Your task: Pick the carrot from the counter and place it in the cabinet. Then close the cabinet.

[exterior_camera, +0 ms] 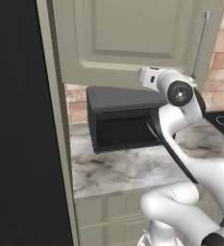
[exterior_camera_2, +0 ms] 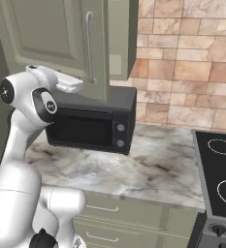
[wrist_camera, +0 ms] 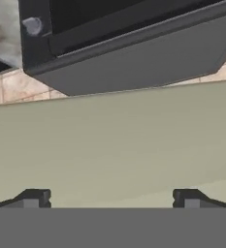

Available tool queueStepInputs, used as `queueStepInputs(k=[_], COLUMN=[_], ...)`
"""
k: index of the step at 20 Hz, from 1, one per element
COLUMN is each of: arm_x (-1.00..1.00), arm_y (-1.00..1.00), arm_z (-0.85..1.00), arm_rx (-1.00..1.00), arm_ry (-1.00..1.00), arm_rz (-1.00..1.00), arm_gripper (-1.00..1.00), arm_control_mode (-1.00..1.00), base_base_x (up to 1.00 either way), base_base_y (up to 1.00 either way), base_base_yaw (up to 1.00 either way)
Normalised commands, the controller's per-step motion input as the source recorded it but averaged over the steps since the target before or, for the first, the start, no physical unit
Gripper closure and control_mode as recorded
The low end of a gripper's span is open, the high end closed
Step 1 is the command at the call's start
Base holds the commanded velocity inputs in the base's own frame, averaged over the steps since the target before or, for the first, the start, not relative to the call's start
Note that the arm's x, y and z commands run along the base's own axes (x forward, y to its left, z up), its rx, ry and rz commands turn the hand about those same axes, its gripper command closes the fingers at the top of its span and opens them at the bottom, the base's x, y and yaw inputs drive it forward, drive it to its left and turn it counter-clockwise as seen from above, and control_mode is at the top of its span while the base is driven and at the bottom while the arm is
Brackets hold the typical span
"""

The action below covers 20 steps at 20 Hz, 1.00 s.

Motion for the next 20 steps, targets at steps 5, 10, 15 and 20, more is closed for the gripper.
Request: queueStepInputs(k=[5,10,15,20], arm_x=[1.0,0.93,0.74,0.49], arm_y=[-0.05,-0.08,-0.07,-0.08], arm_z=[-0.02,-0.14,-0.32,-0.55], arm_rx=[-0.09,-0.08,-0.09,-0.11], arm_ry=[0.19,0.17,0.11,0.04], arm_rz=[0.0,0.0,0.0,0.0], arm_gripper=[-1.0,-1.0,-1.0,-1.0], arm_control_mode=[-1.0,-1.0,-1.0,-1.0], base_base_x=[0.0,0.0,0.0,0.0], base_base_y=[0.0,0.0,0.0,0.0], base_base_yaw=[0.0,0.0,0.0,0.0])
